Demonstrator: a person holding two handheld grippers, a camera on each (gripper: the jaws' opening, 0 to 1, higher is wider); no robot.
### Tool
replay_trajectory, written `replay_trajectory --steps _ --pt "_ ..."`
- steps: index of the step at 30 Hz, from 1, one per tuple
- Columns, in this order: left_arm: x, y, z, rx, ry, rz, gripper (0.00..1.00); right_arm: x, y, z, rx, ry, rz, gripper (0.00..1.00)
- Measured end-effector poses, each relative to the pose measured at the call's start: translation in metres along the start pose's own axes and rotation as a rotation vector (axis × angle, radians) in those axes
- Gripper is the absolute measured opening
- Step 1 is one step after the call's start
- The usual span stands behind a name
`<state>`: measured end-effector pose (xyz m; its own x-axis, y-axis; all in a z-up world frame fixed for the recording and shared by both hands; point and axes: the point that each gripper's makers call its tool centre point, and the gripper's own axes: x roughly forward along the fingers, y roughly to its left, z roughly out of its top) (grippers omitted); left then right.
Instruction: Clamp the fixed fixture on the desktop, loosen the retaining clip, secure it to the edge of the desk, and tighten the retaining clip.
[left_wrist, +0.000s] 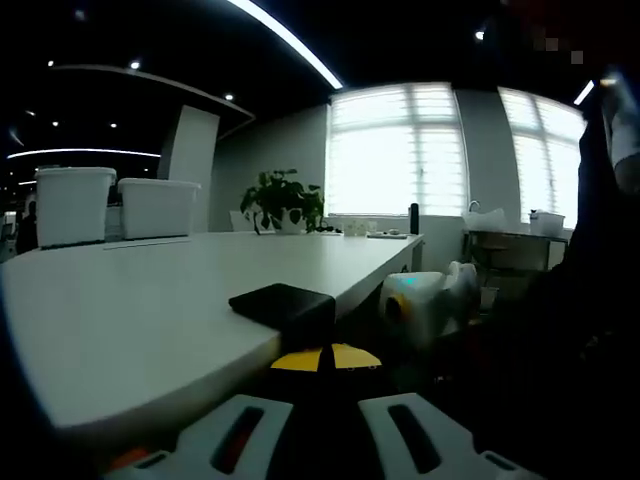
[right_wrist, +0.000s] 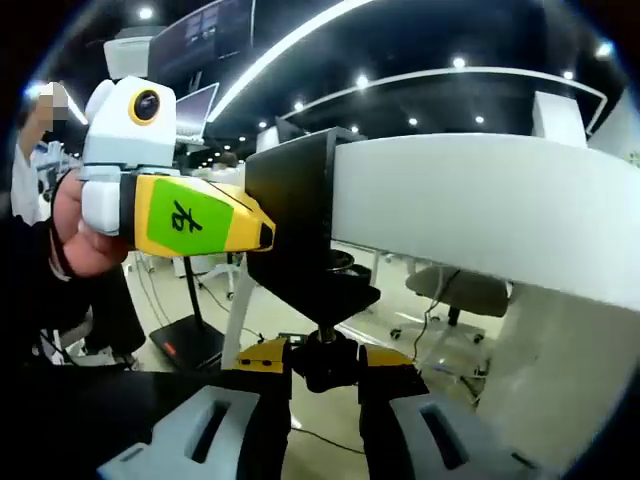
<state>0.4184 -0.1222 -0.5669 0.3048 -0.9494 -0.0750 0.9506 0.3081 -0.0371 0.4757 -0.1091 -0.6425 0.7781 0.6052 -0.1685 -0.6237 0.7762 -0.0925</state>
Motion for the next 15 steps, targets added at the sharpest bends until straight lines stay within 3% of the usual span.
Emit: replay_trajectory --steps 8,9,13,15 --pt "0.0003 0.0002 -0.0017 0.003 -0.002 -0.007 0.03 -0.0005 0.0054 0.0016 -0.021 -0.040 0.126 0.23" --pt "0.0003 0.0002 -0.0018 0.001 -0.002 -0.008 0.03 -0.0004 0.0052 0.0030 -0.076 -0.047 0.136 0.24" --pt "0.0004 0.0002 -0.0023 -0.001 -0.004 -0.010 0.03 -0.0005 0.0090 0.0005 -0.045 -0.038 0.131 0.24" --pt "0.0004 0.0003 -0.0024 -0.005 -0.006 -0.007 0.03 -0.0014 0.0062 0.0007 -0.061 -0.033 0.062 0.27"
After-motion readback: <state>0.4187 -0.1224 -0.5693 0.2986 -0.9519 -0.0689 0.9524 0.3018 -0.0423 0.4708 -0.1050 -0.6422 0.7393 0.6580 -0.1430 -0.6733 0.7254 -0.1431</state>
